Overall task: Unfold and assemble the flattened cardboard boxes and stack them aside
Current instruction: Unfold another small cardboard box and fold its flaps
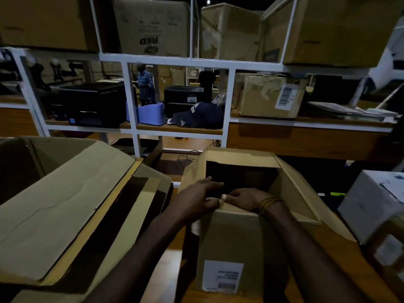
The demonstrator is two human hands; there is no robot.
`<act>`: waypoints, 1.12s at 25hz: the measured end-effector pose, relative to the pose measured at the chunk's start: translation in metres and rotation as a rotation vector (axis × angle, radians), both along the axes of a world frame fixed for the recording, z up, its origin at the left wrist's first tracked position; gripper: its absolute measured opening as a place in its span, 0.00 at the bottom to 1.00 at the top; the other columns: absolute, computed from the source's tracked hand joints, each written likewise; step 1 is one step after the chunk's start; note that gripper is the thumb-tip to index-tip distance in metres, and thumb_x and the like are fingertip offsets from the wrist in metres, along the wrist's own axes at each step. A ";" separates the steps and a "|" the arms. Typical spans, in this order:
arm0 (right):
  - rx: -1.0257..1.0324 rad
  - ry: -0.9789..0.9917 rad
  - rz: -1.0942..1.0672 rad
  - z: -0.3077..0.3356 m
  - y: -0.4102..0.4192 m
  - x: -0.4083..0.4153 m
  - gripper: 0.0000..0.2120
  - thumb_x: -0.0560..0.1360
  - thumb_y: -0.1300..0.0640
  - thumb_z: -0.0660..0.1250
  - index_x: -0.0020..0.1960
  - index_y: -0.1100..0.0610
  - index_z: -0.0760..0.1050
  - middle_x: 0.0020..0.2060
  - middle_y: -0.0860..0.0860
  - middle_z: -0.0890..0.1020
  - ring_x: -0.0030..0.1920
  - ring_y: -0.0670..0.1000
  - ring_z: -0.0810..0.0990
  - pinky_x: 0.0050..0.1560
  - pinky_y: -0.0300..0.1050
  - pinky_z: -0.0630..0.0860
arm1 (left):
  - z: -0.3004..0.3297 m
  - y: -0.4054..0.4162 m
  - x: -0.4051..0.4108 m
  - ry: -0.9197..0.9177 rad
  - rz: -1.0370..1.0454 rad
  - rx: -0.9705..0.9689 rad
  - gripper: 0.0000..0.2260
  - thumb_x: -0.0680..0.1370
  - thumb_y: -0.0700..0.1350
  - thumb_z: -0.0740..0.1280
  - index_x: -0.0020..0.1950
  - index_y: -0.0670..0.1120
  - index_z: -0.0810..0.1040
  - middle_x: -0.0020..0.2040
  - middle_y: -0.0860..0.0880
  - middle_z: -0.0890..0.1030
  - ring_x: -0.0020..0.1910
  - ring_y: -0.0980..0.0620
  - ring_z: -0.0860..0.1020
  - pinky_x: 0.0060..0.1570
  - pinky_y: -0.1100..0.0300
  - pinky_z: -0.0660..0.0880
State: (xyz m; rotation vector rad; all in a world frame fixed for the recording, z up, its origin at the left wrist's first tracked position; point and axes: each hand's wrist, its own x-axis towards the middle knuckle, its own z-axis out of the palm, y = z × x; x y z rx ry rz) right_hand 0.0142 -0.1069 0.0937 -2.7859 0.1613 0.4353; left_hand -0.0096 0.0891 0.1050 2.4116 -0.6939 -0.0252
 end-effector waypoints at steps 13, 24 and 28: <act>0.021 -1.354 -0.147 0.024 0.013 -0.050 0.15 0.80 0.45 0.60 0.57 0.52 0.78 0.49 0.49 0.76 0.55 0.49 0.74 0.75 0.58 0.58 | 0.024 0.001 -0.011 0.324 -0.044 -0.610 0.23 0.76 0.71 0.49 0.68 0.68 0.63 0.62 0.53 0.72 0.61 0.48 0.75 0.63 0.40 0.72; 0.004 -1.522 -0.017 0.031 -0.003 -0.128 0.20 0.83 0.47 0.55 0.49 0.56 0.82 0.43 0.51 0.81 0.47 0.51 0.78 0.55 0.52 0.70 | 0.032 0.012 -0.059 0.593 -0.038 -0.637 0.29 0.79 0.66 0.49 0.75 0.51 0.64 0.74 0.44 0.67 0.71 0.45 0.67 0.57 0.53 0.62; 0.005 -1.446 -0.037 0.023 -0.006 -0.167 0.16 0.81 0.48 0.60 0.43 0.55 0.81 0.39 0.48 0.82 0.42 0.47 0.78 0.48 0.45 0.70 | 0.029 0.008 -0.055 0.659 -0.087 -0.343 0.19 0.74 0.66 0.64 0.59 0.57 0.77 0.70 0.49 0.70 0.60 0.53 0.72 0.51 0.58 0.68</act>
